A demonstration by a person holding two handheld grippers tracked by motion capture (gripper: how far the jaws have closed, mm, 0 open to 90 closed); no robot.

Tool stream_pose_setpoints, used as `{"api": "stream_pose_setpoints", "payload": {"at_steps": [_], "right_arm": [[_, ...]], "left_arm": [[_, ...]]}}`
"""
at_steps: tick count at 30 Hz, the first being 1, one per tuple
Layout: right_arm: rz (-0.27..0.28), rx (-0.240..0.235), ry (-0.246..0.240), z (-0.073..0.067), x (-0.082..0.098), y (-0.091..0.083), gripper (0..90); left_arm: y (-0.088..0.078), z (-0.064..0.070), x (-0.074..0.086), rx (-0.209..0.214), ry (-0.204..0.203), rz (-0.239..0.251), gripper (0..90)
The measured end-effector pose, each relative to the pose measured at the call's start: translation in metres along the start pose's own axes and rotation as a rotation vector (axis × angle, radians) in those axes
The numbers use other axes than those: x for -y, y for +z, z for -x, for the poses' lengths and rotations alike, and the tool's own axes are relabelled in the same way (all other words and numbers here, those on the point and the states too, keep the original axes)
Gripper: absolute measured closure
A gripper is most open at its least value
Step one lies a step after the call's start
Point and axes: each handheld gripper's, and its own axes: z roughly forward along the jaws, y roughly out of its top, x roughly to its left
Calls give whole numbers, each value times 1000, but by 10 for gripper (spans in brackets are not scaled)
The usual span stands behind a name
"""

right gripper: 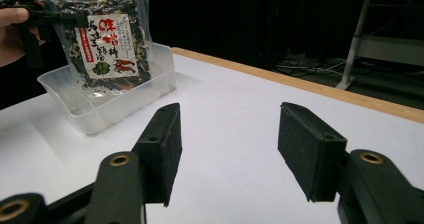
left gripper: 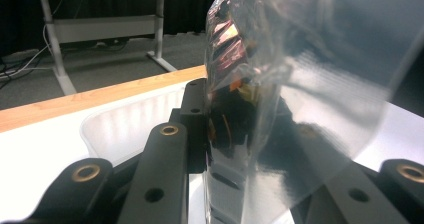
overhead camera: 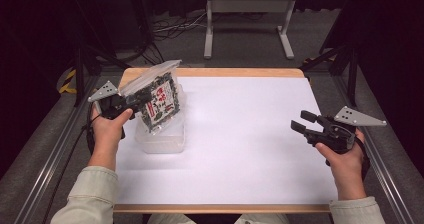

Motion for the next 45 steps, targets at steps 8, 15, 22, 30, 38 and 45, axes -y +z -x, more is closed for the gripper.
{"api": "stream_pose_setpoints", "payload": {"at_steps": [8,15,22,30,38,45], "right_arm": [[8,2,4,2,0,-1,434],[6,7,12,4,2,-3,431],[4,-4,18,5,4,0,427],[11,-20,14,6,6,-1,404],[14,-25,11,8,11,-6,388],[14,-19,5,9,16,-10,370]], "left_arm": [[-1,0,0,-4,1,7,714],[-2,0,0,-49,8,46,476],[-12,10,-5,-63,31,65,307],[-38,28,-8,-80,71,37,196],[-65,52,-4,-37,118,20,194],[-89,66,6,-28,138,9,171]]}}
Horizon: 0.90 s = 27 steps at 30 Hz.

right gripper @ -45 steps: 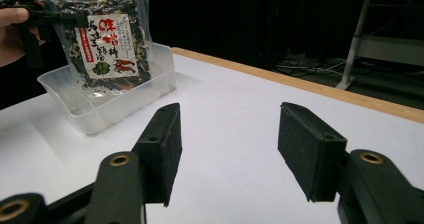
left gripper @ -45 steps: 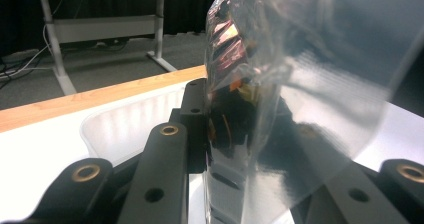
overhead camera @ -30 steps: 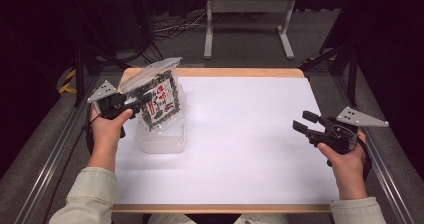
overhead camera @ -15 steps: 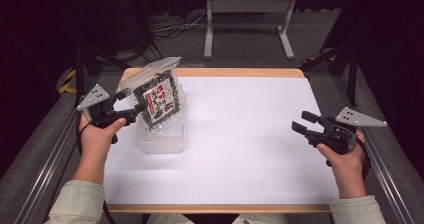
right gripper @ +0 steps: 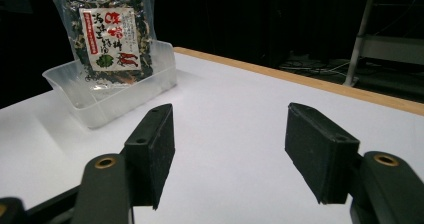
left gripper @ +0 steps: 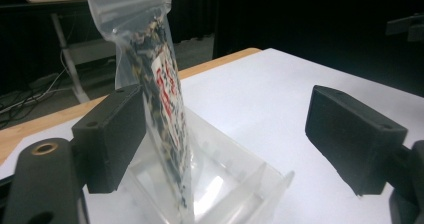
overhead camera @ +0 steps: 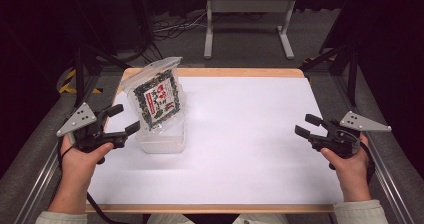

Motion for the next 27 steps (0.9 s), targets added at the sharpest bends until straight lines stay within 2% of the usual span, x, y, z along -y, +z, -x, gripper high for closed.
{"api": "stream_pose_setpoints", "payload": {"at_steps": [7,13,17,20,24,27], "right_arm": [[7,3,-5,1,7,-3,367],[20,2,-14,3,13,-6,366],[19,3,-19,4,17,-7,366],[20,-2,-16,4,21,-8,366],[21,-3,-16,6,27,-7,368],[21,-4,-16,6,30,-7,368]], "left_arm": [[-12,9,15,1,28,-43,157],[-16,15,31,12,24,-63,142],[-17,16,43,27,-11,-81,138],[-18,17,53,28,-41,-64,138],[-15,16,64,20,-58,-92,135],[-12,16,72,23,-73,-93,135]]}}
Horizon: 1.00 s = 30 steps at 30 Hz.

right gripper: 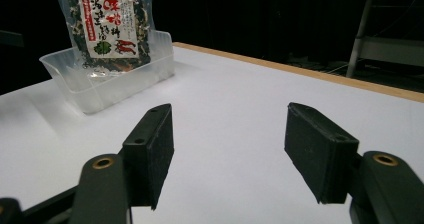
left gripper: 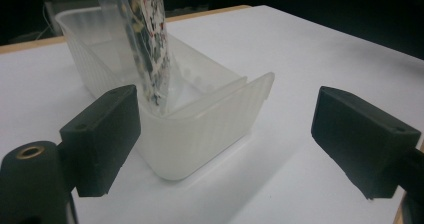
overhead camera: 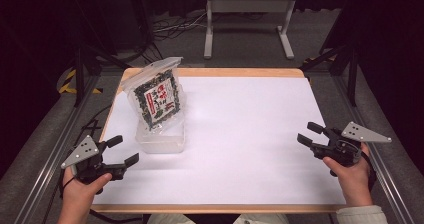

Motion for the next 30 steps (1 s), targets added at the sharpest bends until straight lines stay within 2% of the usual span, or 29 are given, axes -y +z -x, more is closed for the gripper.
{"api": "stream_pose_setpoints", "payload": {"at_steps": [4,7,12,15,18,20,26,30], "right_arm": [[10,1,-1,1,6,0,369],[22,-1,0,2,10,-1,369],[11,1,7,3,19,0,369],[7,-2,7,4,24,1,369],[-6,-4,1,2,30,4,368],[-26,-2,-7,0,34,6,368],[-37,-8,17,1,44,11,372],[-37,-6,24,2,49,13,375]], "left_arm": [[7,-1,11,-2,8,-29,132],[11,-2,18,-12,43,-48,126],[14,-5,28,-18,69,-34,122],[18,-6,34,-23,54,-30,122],[23,-8,41,-29,52,-49,126],[24,-10,45,-31,24,-47,127],[26,-13,50,-47,17,-55,127],[27,-13,51,-83,8,-80,131]]}}
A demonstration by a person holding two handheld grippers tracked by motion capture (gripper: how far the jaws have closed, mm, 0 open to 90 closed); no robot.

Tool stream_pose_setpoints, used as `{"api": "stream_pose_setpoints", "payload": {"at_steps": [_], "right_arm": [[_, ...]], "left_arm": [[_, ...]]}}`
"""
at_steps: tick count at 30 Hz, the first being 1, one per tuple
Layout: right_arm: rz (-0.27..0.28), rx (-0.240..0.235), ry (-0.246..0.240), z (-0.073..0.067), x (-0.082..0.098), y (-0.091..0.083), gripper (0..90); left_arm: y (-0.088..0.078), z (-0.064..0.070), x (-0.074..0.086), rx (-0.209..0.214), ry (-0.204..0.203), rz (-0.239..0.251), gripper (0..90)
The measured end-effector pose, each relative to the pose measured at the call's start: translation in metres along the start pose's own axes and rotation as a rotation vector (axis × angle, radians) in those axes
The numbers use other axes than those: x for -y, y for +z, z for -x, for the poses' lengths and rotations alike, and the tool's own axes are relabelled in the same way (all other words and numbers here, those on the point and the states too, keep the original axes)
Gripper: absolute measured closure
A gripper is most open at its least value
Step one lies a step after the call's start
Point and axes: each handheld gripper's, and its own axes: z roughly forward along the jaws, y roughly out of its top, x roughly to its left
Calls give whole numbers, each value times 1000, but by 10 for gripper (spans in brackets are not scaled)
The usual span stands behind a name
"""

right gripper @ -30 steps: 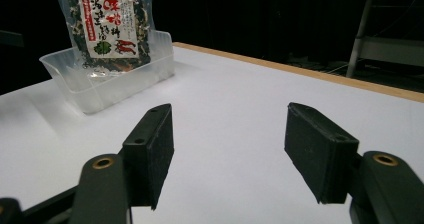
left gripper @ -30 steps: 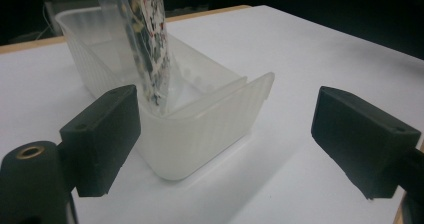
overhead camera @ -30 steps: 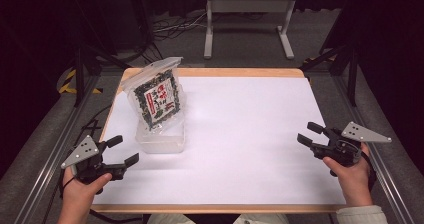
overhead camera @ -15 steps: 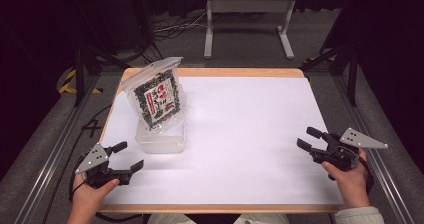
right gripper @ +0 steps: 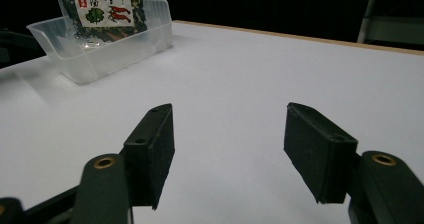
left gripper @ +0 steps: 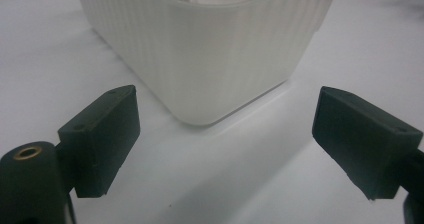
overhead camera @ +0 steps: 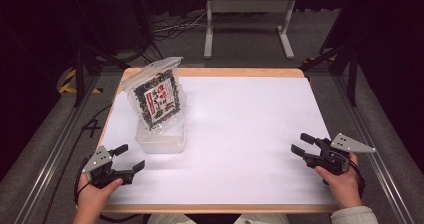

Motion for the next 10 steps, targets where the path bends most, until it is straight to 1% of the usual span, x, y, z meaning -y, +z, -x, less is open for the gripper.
{"api": "stream_pose_setpoints", "payload": {"at_steps": [1,6,10], "right_arm": [[-5,0,1,0,1,0,376],[-34,-7,1,-2,6,6,377],[-41,-6,4,-2,8,7,377]], "left_arm": [[0,0,0,-12,7,-11,131],[0,0,0,-9,11,-20,133],[0,0,0,-1,6,-9,131]]}}
